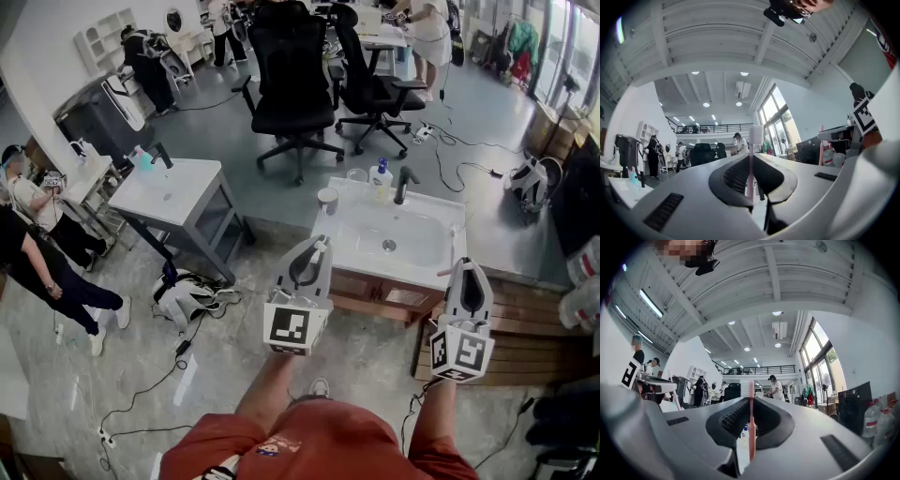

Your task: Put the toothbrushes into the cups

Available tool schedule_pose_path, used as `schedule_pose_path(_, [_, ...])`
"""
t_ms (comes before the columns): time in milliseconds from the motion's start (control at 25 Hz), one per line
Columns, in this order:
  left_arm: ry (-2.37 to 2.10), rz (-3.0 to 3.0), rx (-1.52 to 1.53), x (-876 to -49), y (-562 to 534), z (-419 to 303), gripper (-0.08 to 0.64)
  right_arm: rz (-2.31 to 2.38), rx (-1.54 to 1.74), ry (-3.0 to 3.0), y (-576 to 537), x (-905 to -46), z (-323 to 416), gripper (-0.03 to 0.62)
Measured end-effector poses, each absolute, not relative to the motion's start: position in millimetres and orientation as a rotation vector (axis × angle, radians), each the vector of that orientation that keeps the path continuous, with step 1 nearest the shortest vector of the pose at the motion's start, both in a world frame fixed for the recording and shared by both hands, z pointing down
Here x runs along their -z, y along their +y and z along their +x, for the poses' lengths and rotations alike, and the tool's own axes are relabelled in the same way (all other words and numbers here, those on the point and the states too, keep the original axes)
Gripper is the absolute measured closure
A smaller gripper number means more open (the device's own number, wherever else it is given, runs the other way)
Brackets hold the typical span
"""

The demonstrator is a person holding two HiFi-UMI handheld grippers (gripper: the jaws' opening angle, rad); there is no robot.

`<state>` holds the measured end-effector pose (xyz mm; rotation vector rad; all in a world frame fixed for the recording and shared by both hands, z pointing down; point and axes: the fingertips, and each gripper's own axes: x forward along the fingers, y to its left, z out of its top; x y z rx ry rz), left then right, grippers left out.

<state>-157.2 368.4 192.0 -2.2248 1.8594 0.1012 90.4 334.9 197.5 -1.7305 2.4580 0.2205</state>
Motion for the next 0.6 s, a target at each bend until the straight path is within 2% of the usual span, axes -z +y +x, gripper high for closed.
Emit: schedule_pose_path(600, [1.799, -2.231, -0.105, -180.2, 350.8, -185.3, 0.523, -1.778, -0.275, 2.425, 325.6, -188.3, 63.4, 0.565])
